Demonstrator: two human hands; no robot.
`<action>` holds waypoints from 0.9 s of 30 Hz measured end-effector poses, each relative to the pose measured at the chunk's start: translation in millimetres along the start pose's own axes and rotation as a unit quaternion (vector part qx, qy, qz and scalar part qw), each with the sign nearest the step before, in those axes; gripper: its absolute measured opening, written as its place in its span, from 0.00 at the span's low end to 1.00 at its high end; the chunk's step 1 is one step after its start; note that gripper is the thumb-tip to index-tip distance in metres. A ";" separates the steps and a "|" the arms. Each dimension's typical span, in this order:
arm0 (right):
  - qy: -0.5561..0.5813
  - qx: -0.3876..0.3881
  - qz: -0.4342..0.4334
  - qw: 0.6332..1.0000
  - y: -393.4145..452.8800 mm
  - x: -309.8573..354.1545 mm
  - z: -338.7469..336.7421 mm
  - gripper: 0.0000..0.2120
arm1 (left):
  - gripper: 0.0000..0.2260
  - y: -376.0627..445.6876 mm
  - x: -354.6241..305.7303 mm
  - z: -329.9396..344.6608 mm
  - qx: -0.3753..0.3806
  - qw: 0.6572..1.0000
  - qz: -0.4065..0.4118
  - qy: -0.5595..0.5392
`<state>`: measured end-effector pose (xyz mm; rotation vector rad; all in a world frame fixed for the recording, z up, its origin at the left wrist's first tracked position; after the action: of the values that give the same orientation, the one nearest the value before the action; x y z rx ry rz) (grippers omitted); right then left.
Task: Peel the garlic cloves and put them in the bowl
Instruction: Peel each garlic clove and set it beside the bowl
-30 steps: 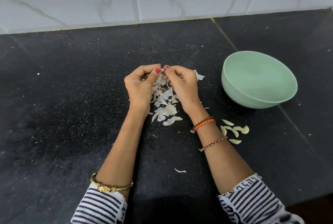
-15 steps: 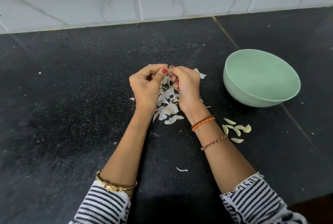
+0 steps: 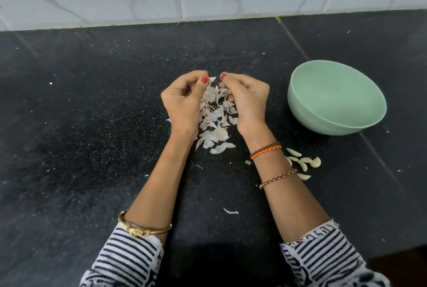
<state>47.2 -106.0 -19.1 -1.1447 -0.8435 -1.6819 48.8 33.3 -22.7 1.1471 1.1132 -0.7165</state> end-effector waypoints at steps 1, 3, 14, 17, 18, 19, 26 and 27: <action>-0.011 -0.003 -0.029 1.000 0.6 1.7 -2.0 0.02 | 0.11 1.4 1.3 -1.4 -0.004 1.000 -0.011 -0.008; -0.050 0.008 -0.072 0.996 2.5 2.2 -4.5 0.07 | 0.13 2.4 1.8 -1.3 -0.005 1.000 -0.021 -0.008; -0.079 0.146 -0.105 0.981 -5.1 0.2 16.9 0.09 | 0.17 4.7 1.1 -0.8 0.006 0.998 -0.051 -0.033; -0.112 0.132 -0.154 0.973 -6.0 -1.2 17.1 0.04 | 0.18 4.1 2.0 0.1 0.012 0.998 -0.060 -0.034; -0.131 0.119 -0.173 0.969 -5.9 -1.1 16.3 0.03 | 0.17 3.2 2.3 1.3 0.016 0.997 -0.070 -0.036; -0.159 0.106 -0.202 0.961 -6.1 -0.3 15.5 0.03 | 0.14 2.3 3.0 2.8 0.023 0.995 -0.084 -0.042; -0.268 0.080 -0.411 0.868 -19.4 13.6 22.6 0.13 | 0.12 -0.7 6.6 10.7 0.068 0.977 -0.173 -0.109; -0.270 0.079 -0.433 0.856 -20.9 14.9 22.5 0.13 | 0.12 -0.8 5.8 10.8 0.070 0.976 -0.176 -0.111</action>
<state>32.5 -83.2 1.5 -1.2173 -2.0550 -1.9251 53.3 23.3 -28.3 0.9653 1.0980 -1.1853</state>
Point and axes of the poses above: each hand's wrist, its own y-axis towards the middle knuckle, its own z-axis out of the palm, x = y × z, the point moved 6 cm from there along y, towards the middle knuckle, and after that the axes turned 14 degrees about y, right-handed, at the moved point
